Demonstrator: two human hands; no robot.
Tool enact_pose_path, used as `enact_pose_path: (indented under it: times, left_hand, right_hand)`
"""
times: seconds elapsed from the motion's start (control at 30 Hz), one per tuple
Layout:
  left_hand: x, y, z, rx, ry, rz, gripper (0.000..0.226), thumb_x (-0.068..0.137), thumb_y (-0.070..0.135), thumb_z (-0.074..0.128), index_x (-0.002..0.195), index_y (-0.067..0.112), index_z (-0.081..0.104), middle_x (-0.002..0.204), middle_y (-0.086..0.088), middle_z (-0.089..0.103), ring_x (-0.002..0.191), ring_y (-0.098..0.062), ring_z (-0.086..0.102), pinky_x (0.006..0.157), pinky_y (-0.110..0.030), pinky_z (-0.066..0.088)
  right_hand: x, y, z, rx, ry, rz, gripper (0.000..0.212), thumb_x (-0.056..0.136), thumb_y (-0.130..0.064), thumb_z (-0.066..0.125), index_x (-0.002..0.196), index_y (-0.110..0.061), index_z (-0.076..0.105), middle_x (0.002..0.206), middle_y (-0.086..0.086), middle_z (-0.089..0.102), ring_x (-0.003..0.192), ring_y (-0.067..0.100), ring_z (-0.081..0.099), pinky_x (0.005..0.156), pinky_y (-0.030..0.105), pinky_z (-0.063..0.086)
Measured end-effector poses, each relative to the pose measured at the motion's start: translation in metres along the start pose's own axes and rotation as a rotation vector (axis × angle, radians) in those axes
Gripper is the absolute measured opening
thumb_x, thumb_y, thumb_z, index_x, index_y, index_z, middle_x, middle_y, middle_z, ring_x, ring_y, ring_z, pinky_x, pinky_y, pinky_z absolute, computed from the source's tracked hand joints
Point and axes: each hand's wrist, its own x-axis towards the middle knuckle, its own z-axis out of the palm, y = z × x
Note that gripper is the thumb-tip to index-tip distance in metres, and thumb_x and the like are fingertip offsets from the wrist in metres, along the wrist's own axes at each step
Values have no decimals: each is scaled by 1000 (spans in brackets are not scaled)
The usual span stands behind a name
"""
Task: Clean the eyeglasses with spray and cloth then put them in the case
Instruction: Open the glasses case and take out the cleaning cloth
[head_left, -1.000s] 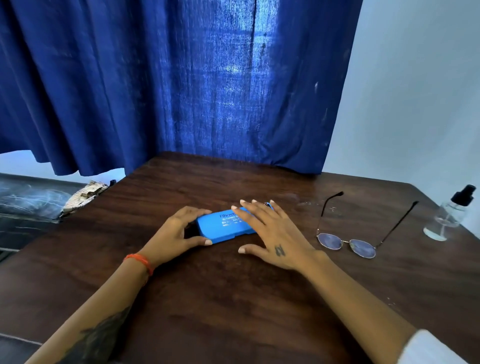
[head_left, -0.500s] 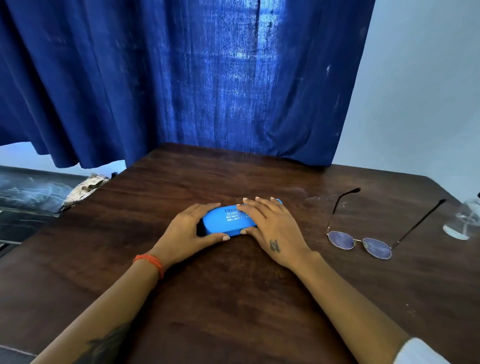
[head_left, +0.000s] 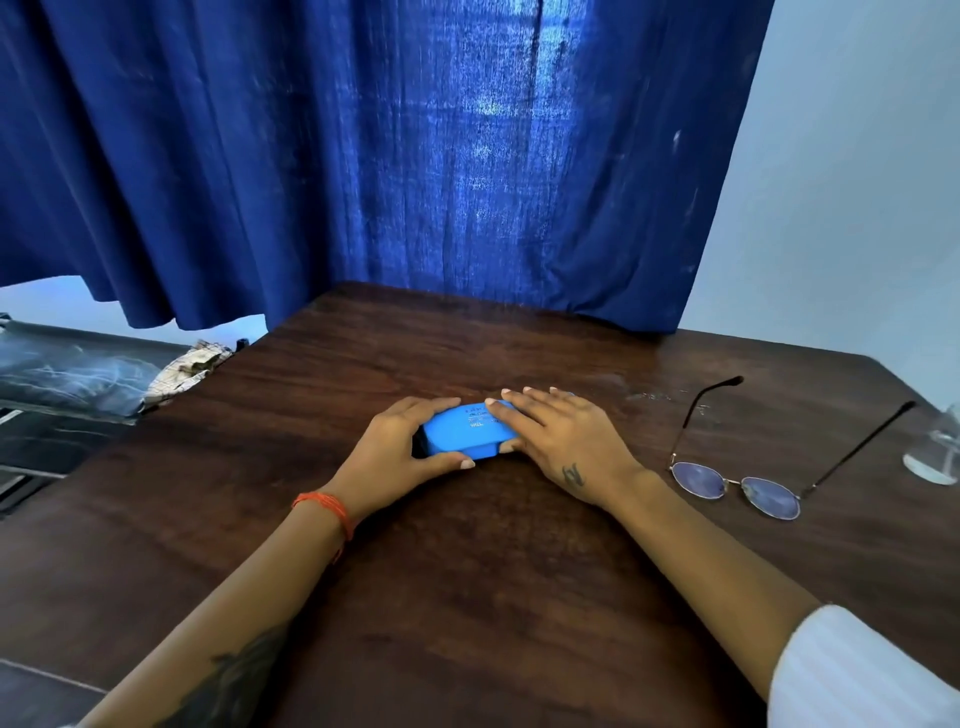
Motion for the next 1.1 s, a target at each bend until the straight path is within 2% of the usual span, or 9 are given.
enact_pose_path:
  times: [0.27,0.43,0.57,0.73,0.83,0.9,0.93,1.0,1.1]
  left_hand:
    - [-1,-4,0,-38,-10,-2,67,69,37,76,129,22,50,126,0,55,114,-8,48,98,-20,35]
    - [-2,-4,2,-93,-47,6,89,59,39,83,132,36,32,131,9,44,117,-6,42,101,-23,34]
    - [-1,-6,3,-139,-56,-51,109,56,40,85,139,44,15,137,4,40,124,-9,39,107,-30,32]
    - [-1,-6,3,-153,-60,-76,111,56,43,83,138,48,8,142,0,37,128,-13,36,110,-37,32]
    - [-1,-8,4,-136,-54,-71,109,57,45,82,138,50,8,145,0,33,128,-9,32,108,-31,28]
    - [0,-8,5,-136,-52,-72,109,58,45,81,138,49,7,144,0,34,127,-10,32,107,-31,28]
    - [0,-8,5,-135,-49,-73,109,59,44,81,139,48,7,144,-1,34,129,-12,33,108,-33,28]
    - [-1,-7,5,-132,-42,-64,109,60,43,81,140,45,8,145,-1,34,131,-15,33,109,-34,28]
    - [-3,-8,5,-124,-42,-49,107,61,43,80,141,43,9,145,-2,34,131,-13,32,109,-32,27]
  right_hand:
    - [4,1,-8,66,-42,-20,44,88,-28,60,127,-10,53,121,13,64,106,31,63,86,45,54]
    - [19,13,-20,201,23,39,28,88,-27,59,113,-17,65,103,4,72,88,24,69,64,36,56]
    - [33,20,-23,264,-139,170,35,95,-43,40,121,-28,58,116,-1,67,103,20,63,80,38,51]
    - [41,24,-32,510,-283,291,34,91,-46,47,118,-30,60,120,-4,65,109,16,58,91,37,46]
    - [29,13,-36,473,20,285,29,86,-38,61,110,-23,66,113,-3,68,105,15,58,89,33,47]
    - [19,-3,-35,405,321,220,13,85,-20,65,96,-14,70,95,1,71,90,16,64,79,31,51]
    - [14,-10,-33,400,363,163,9,83,-10,65,91,-10,70,89,3,71,83,18,65,74,31,53]
    - [12,-20,-29,383,258,41,20,75,6,60,88,-5,70,86,8,71,80,24,67,71,33,55]
    - [19,-21,-24,395,-122,37,37,78,10,53,108,-7,67,107,10,69,100,26,62,86,38,50]
